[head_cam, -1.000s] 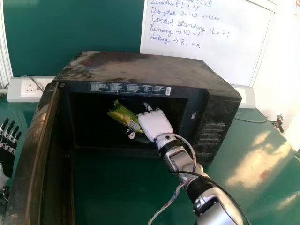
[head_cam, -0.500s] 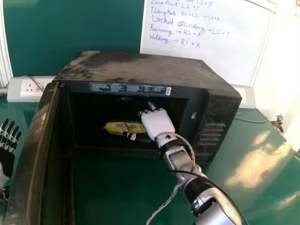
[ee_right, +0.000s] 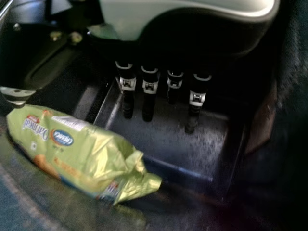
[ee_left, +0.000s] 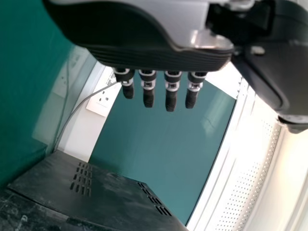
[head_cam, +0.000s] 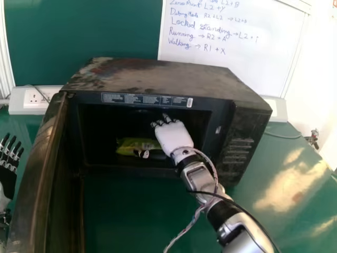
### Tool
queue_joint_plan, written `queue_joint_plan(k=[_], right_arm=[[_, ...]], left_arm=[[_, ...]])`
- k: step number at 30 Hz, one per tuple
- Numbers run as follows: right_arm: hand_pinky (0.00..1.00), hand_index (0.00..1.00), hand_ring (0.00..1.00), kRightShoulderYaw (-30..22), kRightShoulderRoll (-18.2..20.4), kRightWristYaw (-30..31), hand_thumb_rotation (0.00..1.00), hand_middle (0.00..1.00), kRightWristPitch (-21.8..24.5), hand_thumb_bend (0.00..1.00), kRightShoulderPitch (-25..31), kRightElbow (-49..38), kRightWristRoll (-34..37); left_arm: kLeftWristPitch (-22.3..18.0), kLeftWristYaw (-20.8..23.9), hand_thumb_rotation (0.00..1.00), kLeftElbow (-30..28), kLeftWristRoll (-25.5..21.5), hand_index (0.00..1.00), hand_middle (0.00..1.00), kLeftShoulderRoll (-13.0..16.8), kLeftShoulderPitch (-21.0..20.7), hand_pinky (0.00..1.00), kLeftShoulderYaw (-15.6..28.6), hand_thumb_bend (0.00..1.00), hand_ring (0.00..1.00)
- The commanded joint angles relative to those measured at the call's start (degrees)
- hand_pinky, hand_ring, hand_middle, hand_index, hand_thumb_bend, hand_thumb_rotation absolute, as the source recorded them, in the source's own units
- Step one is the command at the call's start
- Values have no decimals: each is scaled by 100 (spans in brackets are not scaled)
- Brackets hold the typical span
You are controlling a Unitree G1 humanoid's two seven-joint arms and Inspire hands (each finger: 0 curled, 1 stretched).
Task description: Put biscuit inside oven
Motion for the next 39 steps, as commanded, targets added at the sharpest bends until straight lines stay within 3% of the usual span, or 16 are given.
queue_joint_plan(k=[1,6,10,17,20,25,31,39], right_arm=[[76,87,85,-116,-163,149,85,89,82,100,242,-371,82],[77,89,87,-305,-430,492,88,90,210,100,710,-1225,151],[77,89,87,-454,-634,656,87,90,292,100,1121,-1894,133],[77,89,85,-761,-882,918,82,87,472,100,1821,-2943,111],[78,89,86,-882,-975,966,80,87,566,100,2125,-3352,43],[78,87,86,-1121,-1034,878,79,87,676,100,2624,-3912,-4],[82,89,87,-1516,-1061,748,74,88,305,100,3180,-4321,404],[77,87,83,-1915,-1088,-136,71,86,-790,98,3765,-3974,922]], left_arm=[[-21,0,0,243,-5,95,79,-303,262,90,-30,0,75],[-5,0,0,261,-14,95,80,-292,241,91,-25,0,75],[-17,-9,0,284,0,95,79,-277,231,83,-30,0,73],[10,34,0,216,2,95,80,-298,262,84,-42,0,73],[40,17,0,228,-19,96,81,-294,256,93,-35,0,76],[-15,-26,0,299,-6,96,81,-273,224,91,-29,0,76],[-39,-28,0,365,4,96,81,-250,187,97,-24,0,77],[-13,-6,0,364,-1,96,81,-247,170,96,-34,0,77]])
